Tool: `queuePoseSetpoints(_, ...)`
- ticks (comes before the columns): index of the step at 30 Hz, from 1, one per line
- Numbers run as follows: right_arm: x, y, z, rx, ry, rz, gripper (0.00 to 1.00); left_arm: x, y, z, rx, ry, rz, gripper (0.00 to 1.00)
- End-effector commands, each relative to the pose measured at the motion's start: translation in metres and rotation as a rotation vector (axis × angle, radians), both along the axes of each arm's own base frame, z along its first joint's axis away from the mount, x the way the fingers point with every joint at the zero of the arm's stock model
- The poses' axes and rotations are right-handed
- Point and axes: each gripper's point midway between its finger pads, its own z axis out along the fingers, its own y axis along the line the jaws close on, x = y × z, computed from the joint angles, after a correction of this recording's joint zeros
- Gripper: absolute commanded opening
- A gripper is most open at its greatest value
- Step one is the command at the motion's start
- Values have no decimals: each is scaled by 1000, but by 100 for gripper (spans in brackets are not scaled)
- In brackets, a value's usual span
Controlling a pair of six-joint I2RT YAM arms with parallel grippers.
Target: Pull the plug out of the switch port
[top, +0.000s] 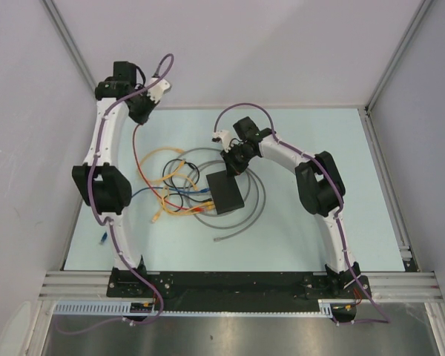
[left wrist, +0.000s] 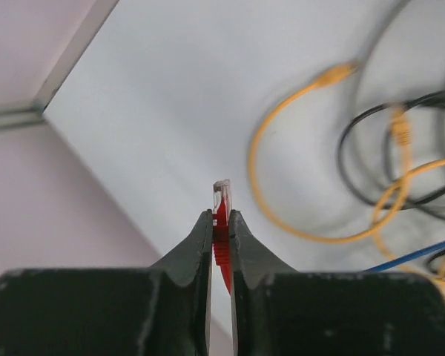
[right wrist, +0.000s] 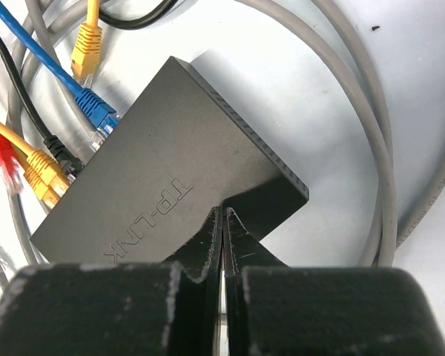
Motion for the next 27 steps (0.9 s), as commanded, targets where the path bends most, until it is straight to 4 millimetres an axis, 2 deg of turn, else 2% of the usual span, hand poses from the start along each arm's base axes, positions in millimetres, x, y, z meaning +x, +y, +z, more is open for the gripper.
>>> queuePoseSetpoints(1,-27,-52,-80,-261,154,-39,0,18,77,-2,401,-75,136,4)
queuePoseSetpoints(2,-27,-52,-80,-261,154,-39,0,19,82,-10,434,-63,158,9)
queuePoseSetpoints(5,-27,-52,-79,-261,155,-41,0,31,75,-33,391,-62,174,16)
queuePoseSetpoints(7,-27,-52,-79,-260,153,-41,0,32,64,-67,344,1,166,17)
queuePoseSetpoints(10,-28,-53,-79,-264,151,-41,0,38,60,-95,324,37,187,18)
queuePoseSetpoints(11,-28,-54,-79,-267,150,-43,0,41,61,-102,324,32,199,31)
queuePoseSetpoints(12,-28,-52,-78,-265,146,-39,0,51,60,-101,311,-12,234,40)
queuePoseSetpoints(14,-28,-53,-78,-269,144,-41,0,59,57,-94,300,-53,257,52)
queuePoseSetpoints(16,-28,-53,-78,-271,143,-42,0,66,45,-74,253,-116,261,58)
queuePoseSetpoints(17,-28,-54,-79,-273,144,-44,0,68,35,-62,216,-145,263,63)
queuePoseSetpoints(19,-30,-52,-79,-274,143,-39,0,65,15,-36,154,-182,223,66)
queuePoseSetpoints(20,-30,-52,-80,-273,146,-40,0,64,-8,-23,70,-194,180,68)
queuePoseSetpoints(22,-30,-52,-80,-273,146,-38,0,51,-34,-10,-54,-166,129,68)
queuePoseSetpoints(23,-31,-51,-81,-274,147,-37,0,43,-61,-6,-193,-127,80,68)
queuePoseSetpoints(24,-31,-51,-81,-274,147,-37,0,31,-73,-7,-256,-80,62,68)
queuePoseSetpoints(25,-30,-51,-81,-273,146,-37,0,17,-97,-13,-392,1,10,68)
queuePoseSetpoints(27,-31,-52,-81,-275,148,-38,0,0,-117,-19,-500,78,-35,66)
